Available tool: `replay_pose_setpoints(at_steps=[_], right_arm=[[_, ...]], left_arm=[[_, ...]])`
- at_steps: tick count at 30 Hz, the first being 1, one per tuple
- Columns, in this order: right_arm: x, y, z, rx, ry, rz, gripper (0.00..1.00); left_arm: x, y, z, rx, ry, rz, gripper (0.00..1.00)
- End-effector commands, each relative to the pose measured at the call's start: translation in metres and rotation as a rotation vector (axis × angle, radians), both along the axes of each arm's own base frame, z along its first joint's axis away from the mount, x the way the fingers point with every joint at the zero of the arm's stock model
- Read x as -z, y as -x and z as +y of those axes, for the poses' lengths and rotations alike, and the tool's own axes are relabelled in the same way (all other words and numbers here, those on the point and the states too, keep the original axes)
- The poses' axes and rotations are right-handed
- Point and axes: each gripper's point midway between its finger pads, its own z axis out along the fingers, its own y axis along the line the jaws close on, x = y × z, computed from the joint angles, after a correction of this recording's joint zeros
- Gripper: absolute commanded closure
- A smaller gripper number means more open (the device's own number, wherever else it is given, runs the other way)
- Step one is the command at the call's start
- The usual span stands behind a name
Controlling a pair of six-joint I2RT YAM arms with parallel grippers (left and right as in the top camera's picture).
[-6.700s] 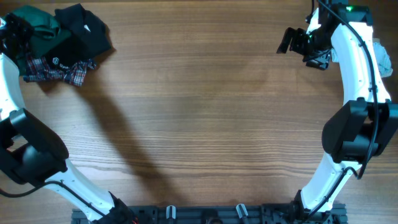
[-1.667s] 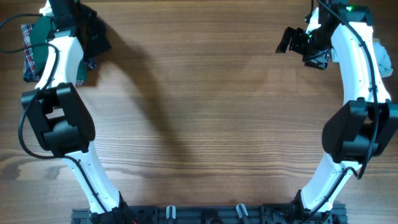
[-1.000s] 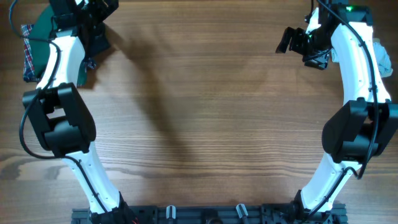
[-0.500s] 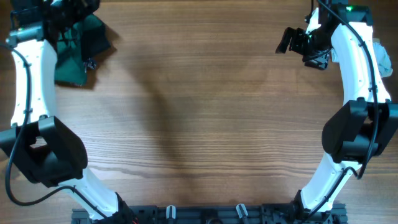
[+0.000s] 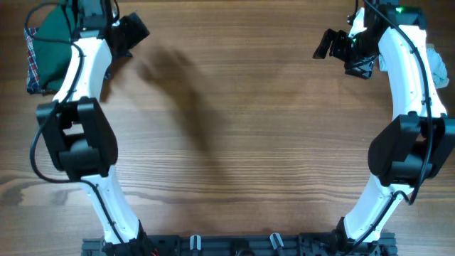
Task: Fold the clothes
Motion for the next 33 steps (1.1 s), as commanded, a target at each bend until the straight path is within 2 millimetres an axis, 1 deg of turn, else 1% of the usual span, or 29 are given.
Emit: replay_pose_setpoints(at_steps=[1, 5, 8, 10, 13, 17, 21, 24, 26, 29, 31, 33], right_arm=[[-0.010, -0.003, 0.003, 0.003, -0.016, -0.027, 0.00], [-0.010, -0.004, 0.003, 0.003, -0.016, -0.030, 0.00], [-0.010, -0.004, 0.003, 0.003, -0.016, -0.033, 0.00], [-0.010, -0.004, 0.003, 0.003, -0.016, -0.032, 0.00], [-0.010, -0.004, 0.003, 0.003, -0.016, -0.031, 0.00], [-0.010, -0.003, 0.003, 0.003, -0.016, -0.029, 0.00], [-0.009, -0.002, 0.003, 0.002, -0.016, -0.023, 0.00], [-0.009, -0.001, 0.003, 0.002, -0.016, -0.021, 0.00], [-0.009, -0.001, 0.003, 0.002, -0.016, -0.022, 0.00], [-0.009, -0.002, 0.003, 0.003, -0.016, -0.021, 0.00], [-0.009, -0.002, 0.003, 0.003, -0.016, -0.022, 0.00], [-0.009, -0.002, 0.003, 0.002, -0.016, -0.022, 0.00]], left_arm=[[0.008, 0.002, 0.030, -0.109, -0.095, 0.020, 0.10], [0.010, 0.007, 0.045, -0.159, -0.168, 0.040, 0.13], [-0.001, -0.003, 0.057, -0.143, -0.278, -0.008, 0.13], [-0.009, -0.007, 0.070, -0.191, -0.338, -0.038, 0.13], [-0.014, -0.011, 0.075, -0.185, -0.373, -0.061, 0.14], [-0.016, -0.015, 0.075, -0.176, -0.382, -0.076, 0.18], [-0.009, -0.022, 0.079, -0.184, -0.382, -0.095, 0.18], [0.012, -0.032, 0.084, -0.192, -0.380, -0.109, 0.17], [0.020, -0.037, 0.084, -0.189, -0.373, -0.123, 0.16], [0.025, -0.044, 0.085, -0.193, -0.373, -0.147, 0.16], [0.026, -0.049, 0.086, -0.198, -0.374, -0.169, 0.12], [0.022, -0.055, 0.089, -0.208, -0.376, -0.206, 0.07]])
